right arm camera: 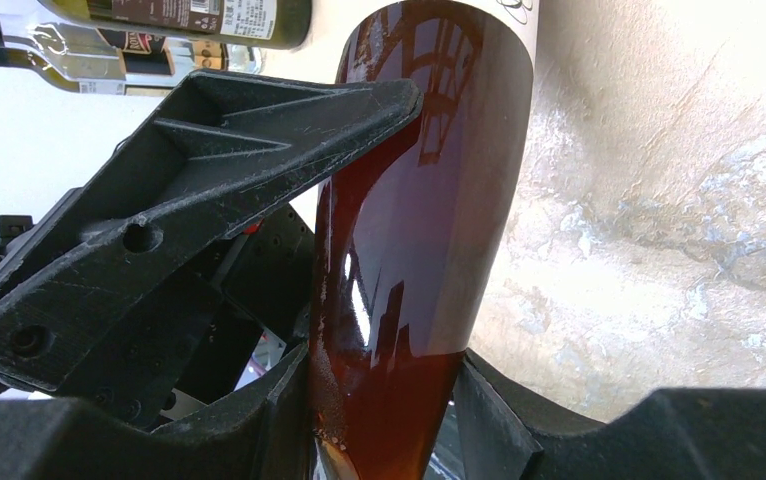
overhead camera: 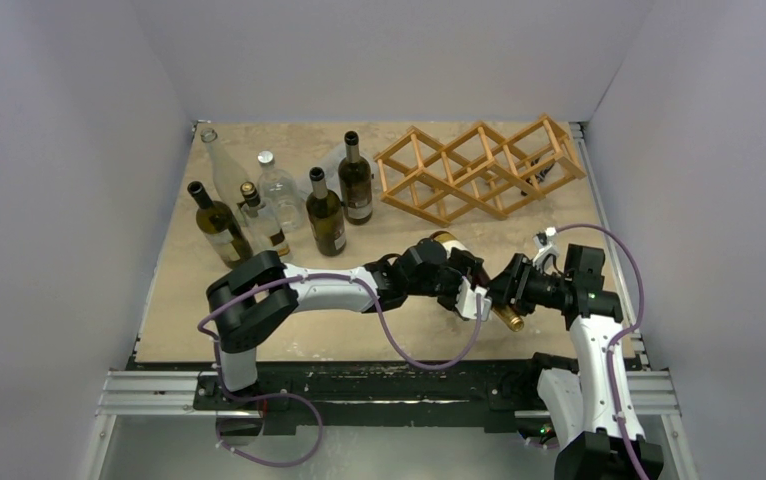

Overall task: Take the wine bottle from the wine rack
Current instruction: Pick up the wine bottle from the wine rack.

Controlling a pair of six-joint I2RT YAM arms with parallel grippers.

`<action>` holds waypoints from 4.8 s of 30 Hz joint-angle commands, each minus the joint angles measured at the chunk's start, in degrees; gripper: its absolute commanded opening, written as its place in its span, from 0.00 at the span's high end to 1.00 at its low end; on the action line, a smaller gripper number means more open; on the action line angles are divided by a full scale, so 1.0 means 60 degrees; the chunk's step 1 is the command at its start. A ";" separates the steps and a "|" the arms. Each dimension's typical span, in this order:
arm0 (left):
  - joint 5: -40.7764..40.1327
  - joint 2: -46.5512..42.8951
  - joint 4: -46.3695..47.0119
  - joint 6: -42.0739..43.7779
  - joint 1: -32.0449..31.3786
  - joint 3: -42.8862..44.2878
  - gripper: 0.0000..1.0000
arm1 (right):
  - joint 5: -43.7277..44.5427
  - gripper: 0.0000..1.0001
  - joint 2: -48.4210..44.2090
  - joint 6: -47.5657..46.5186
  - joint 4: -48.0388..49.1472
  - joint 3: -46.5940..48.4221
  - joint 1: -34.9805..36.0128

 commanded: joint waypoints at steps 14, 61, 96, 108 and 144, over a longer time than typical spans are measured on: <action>-0.0071 -0.0353 0.0878 -0.1052 0.0262 -0.0055 1.00 | -0.2267 0.38 -0.0414 -0.0319 0.2323 0.0442 0.0073; -0.0772 -0.2271 0.3957 -0.5949 0.0982 -0.3237 1.00 | -0.4227 0.01 0.0121 -0.9707 -0.1165 0.5279 0.0078; -0.1612 -0.2948 0.4731 -0.9599 0.0800 -0.4389 1.00 | -0.3270 0.04 0.3533 -1.4234 -0.2131 0.6192 0.3871; -0.1550 -0.2900 0.4778 -0.9796 0.0747 -0.4421 1.00 | -0.3226 0.23 0.3714 -1.3490 -0.1575 0.6348 0.4183; -0.2177 -0.3495 0.5592 -1.0665 0.0728 -0.5190 0.05 | -0.2674 1.00 0.3640 -1.2024 -0.0697 0.6662 0.4287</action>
